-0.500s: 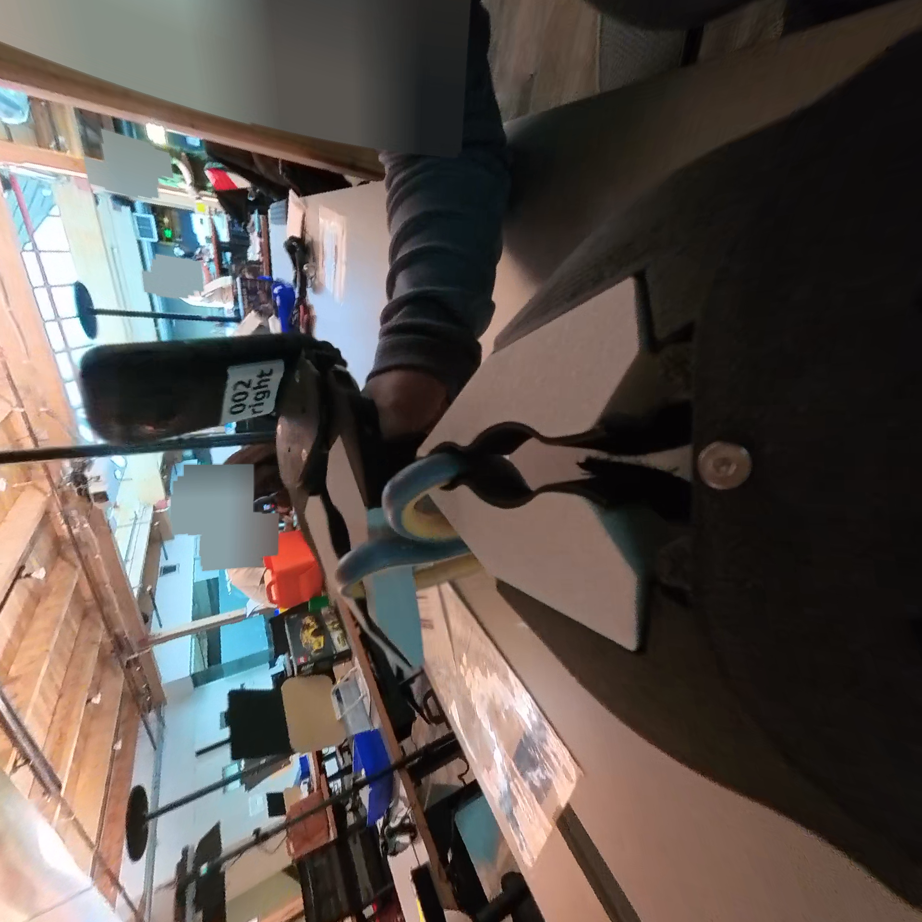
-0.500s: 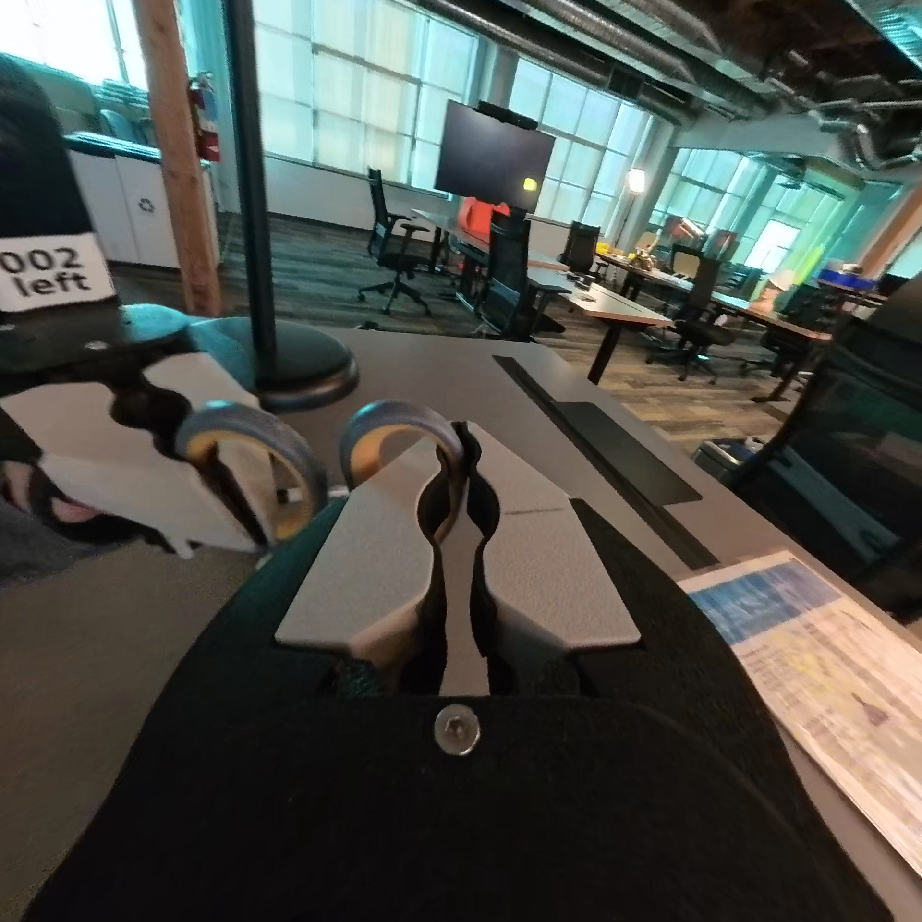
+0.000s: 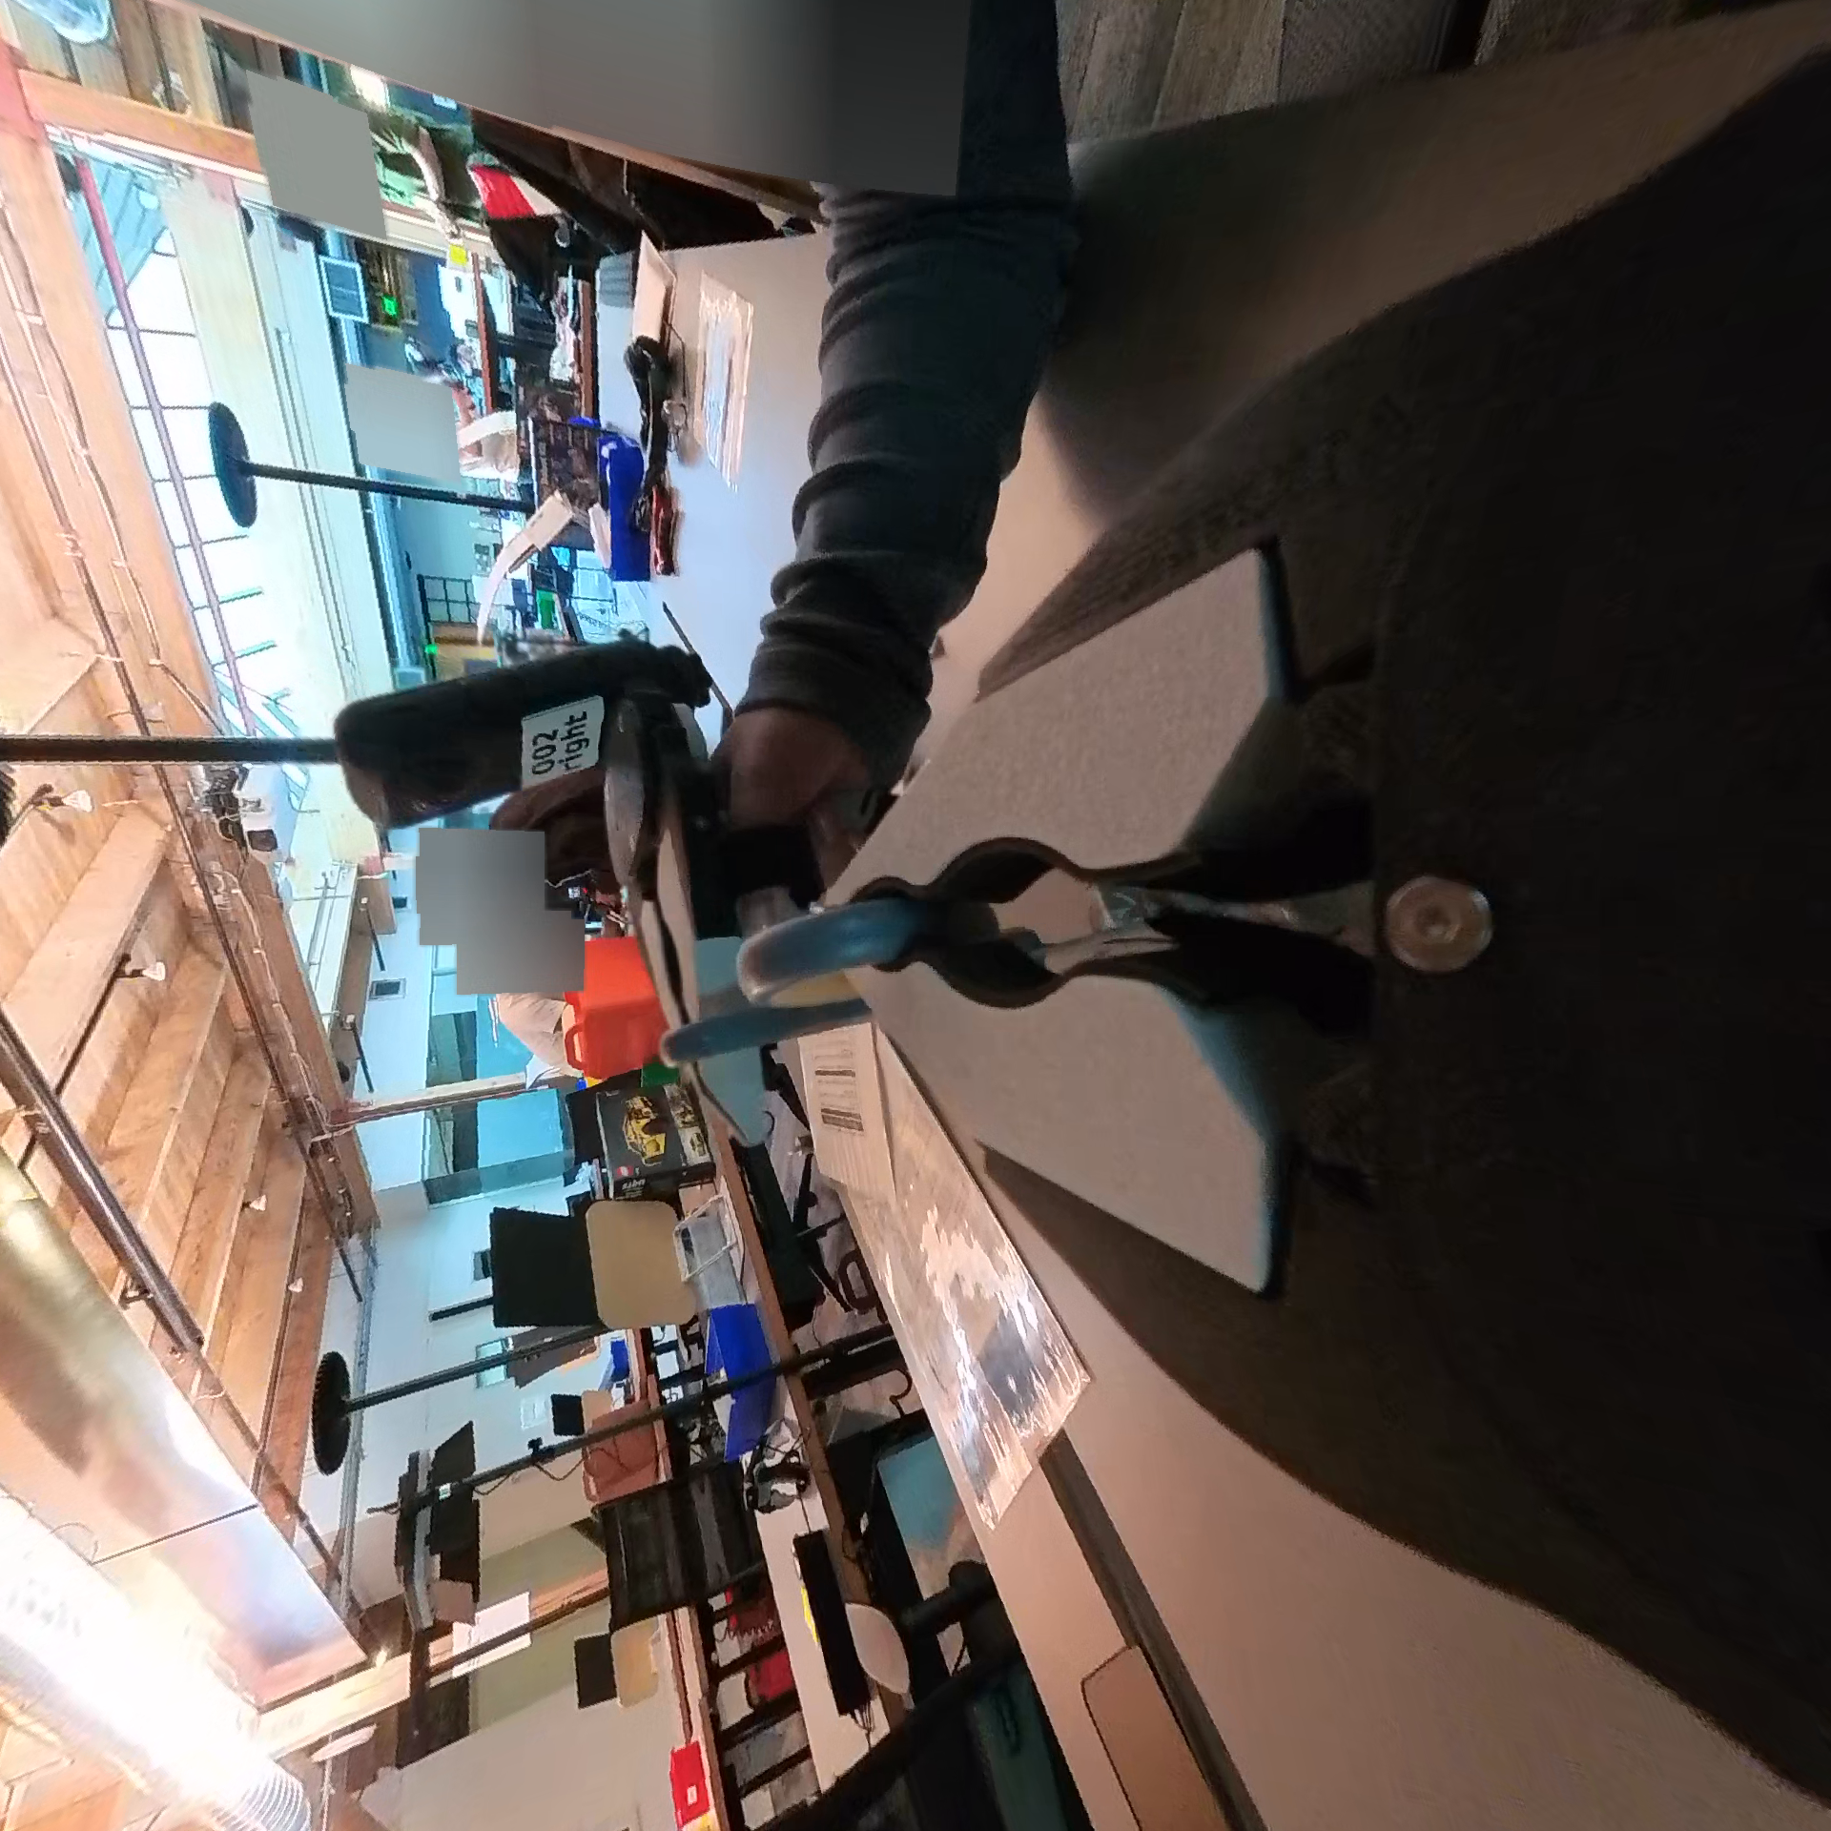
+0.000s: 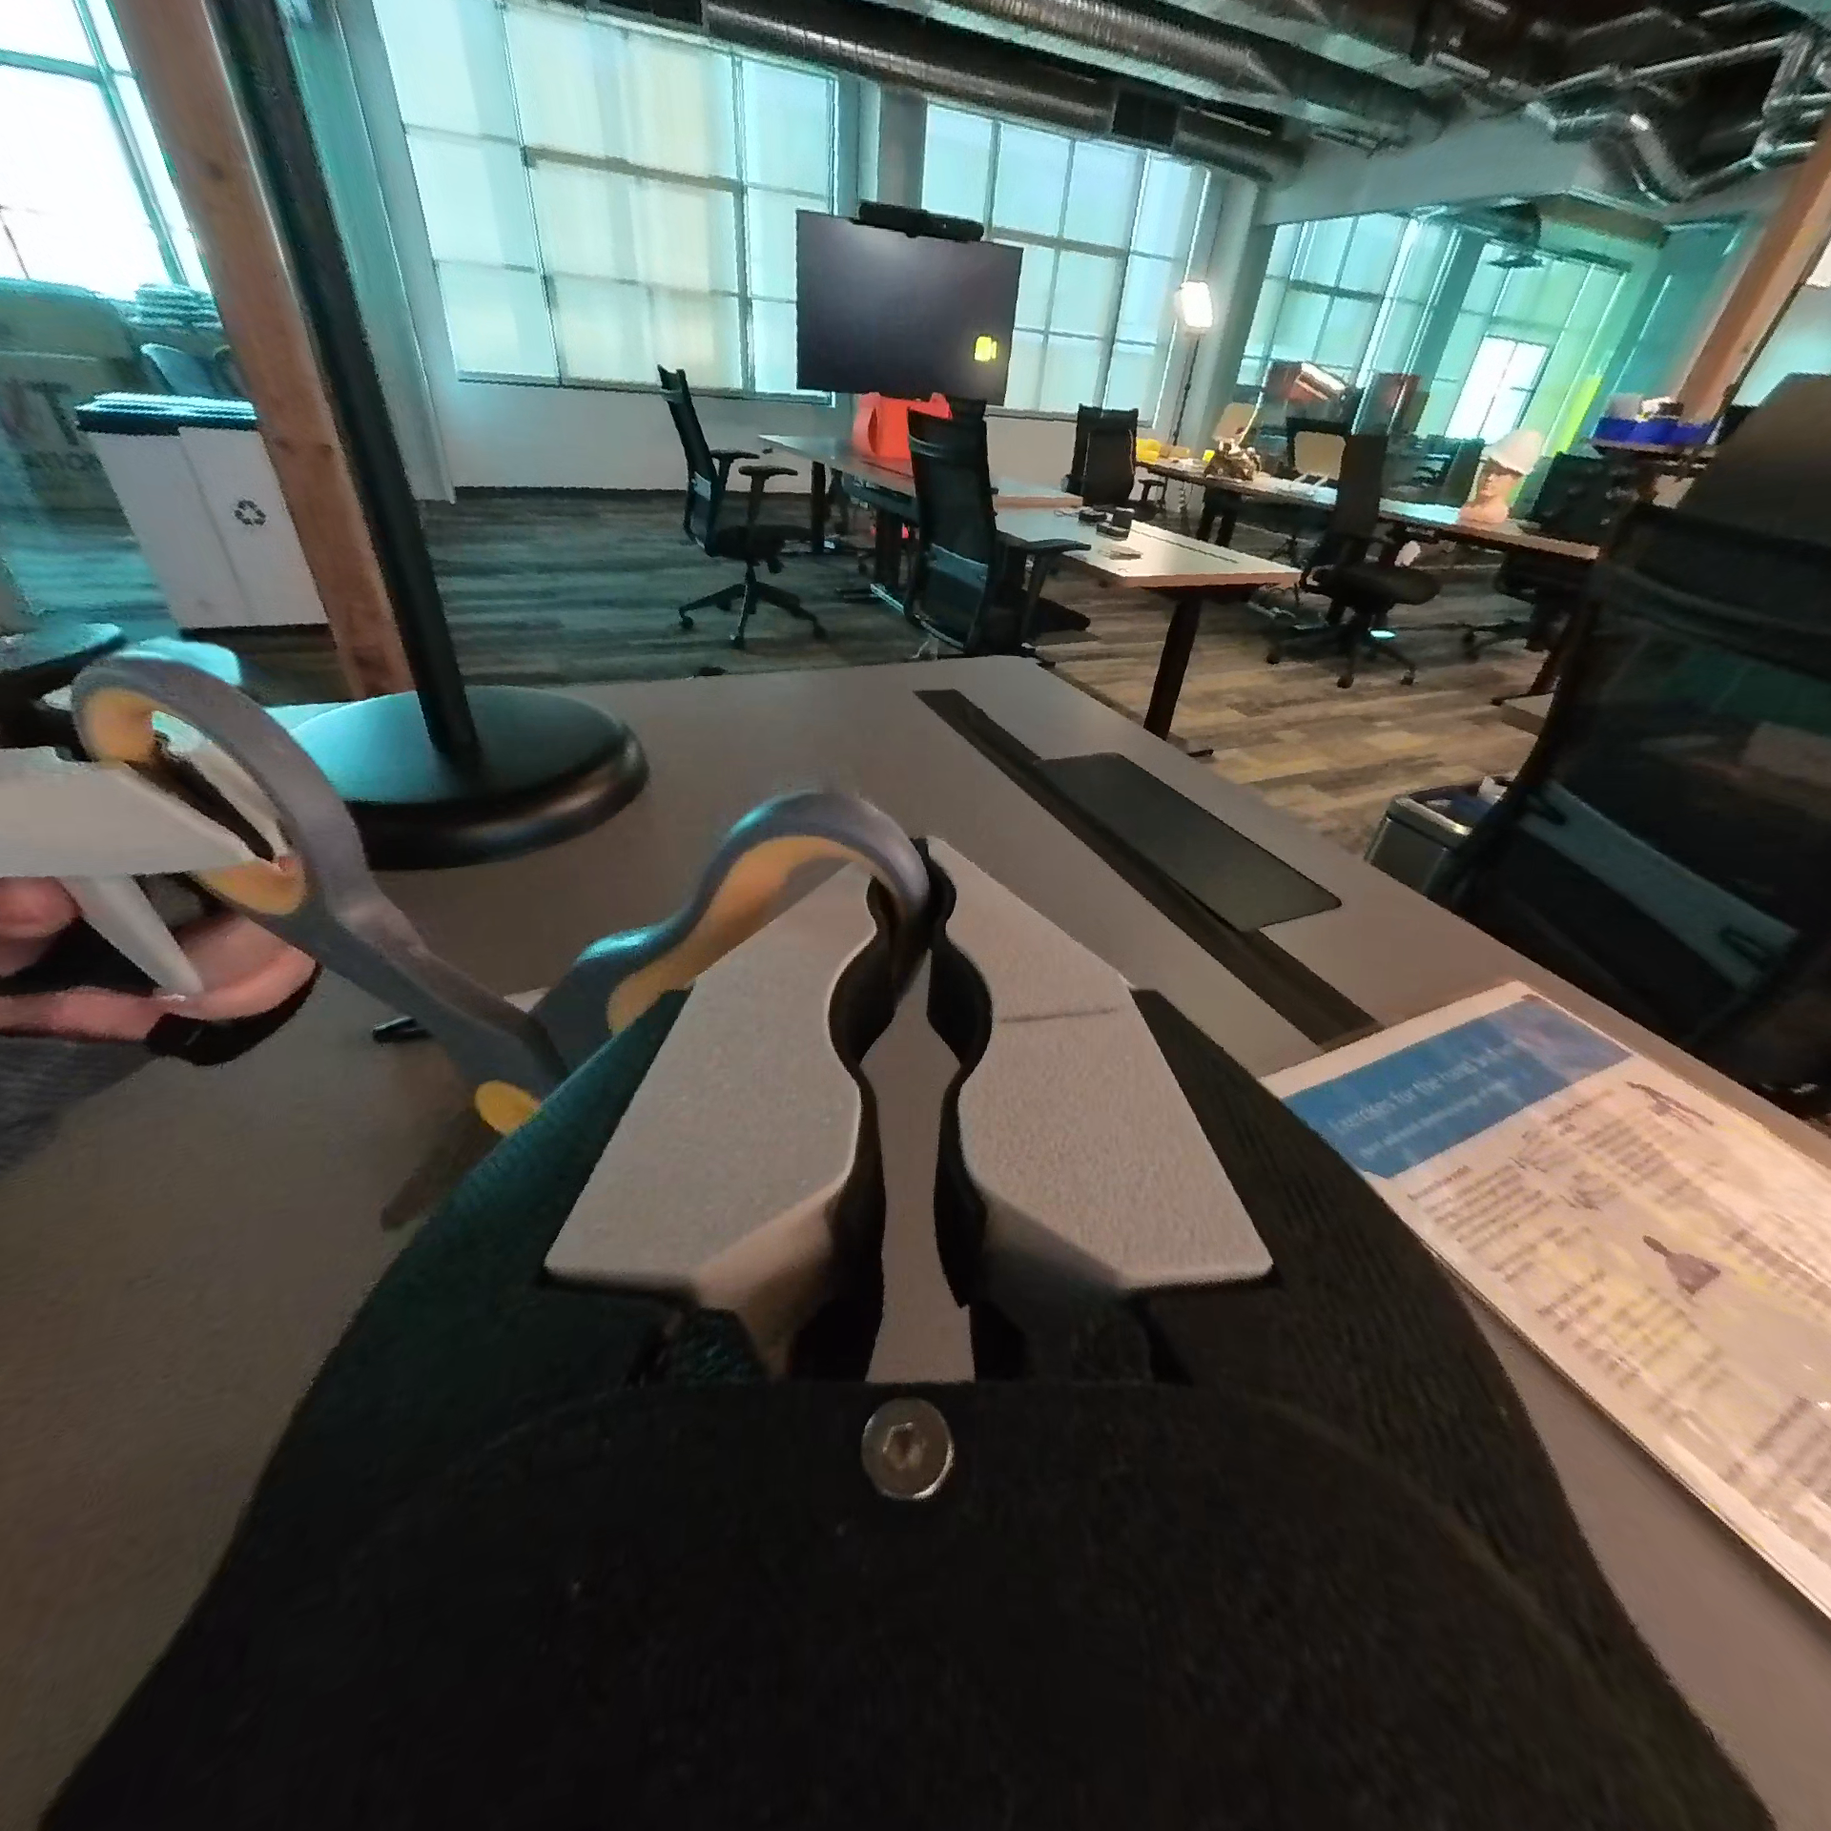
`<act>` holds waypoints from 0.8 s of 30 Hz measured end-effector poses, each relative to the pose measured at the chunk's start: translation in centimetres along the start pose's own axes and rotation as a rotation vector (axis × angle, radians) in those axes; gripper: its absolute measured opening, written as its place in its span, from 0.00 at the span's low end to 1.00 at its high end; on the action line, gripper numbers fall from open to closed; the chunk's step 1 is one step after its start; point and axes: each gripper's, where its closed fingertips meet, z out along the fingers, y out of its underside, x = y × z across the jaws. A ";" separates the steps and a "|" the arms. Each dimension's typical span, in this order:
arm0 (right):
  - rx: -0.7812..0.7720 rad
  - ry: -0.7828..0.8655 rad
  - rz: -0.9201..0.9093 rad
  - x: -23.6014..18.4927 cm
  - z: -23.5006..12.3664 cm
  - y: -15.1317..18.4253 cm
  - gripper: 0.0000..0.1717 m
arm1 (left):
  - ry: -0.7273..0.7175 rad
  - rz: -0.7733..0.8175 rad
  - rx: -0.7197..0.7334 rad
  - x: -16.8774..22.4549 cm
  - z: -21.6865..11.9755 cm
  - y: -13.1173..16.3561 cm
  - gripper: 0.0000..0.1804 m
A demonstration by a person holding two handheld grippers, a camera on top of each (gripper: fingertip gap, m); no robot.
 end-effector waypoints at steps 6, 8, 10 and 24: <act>0.044 -0.071 0.026 0.3 1.5 0.3 0.00 | -0.067 0.007 -0.027 -0.7 -0.6 0.0 0.00; 0.064 -0.108 0.007 0.2 2.6 -0.2 0.00 | -0.116 0.041 -0.060 -0.6 -0.7 0.4 0.00; 0.071 -0.148 -0.006 0.0 3.7 -0.5 0.00 | -0.159 0.074 -0.094 -0.4 -0.7 0.8 0.00; 0.050 -0.444 -0.014 -2.9 9.9 0.9 0.00 | -0.301 0.115 -0.240 0.5 0.8 4.0 0.00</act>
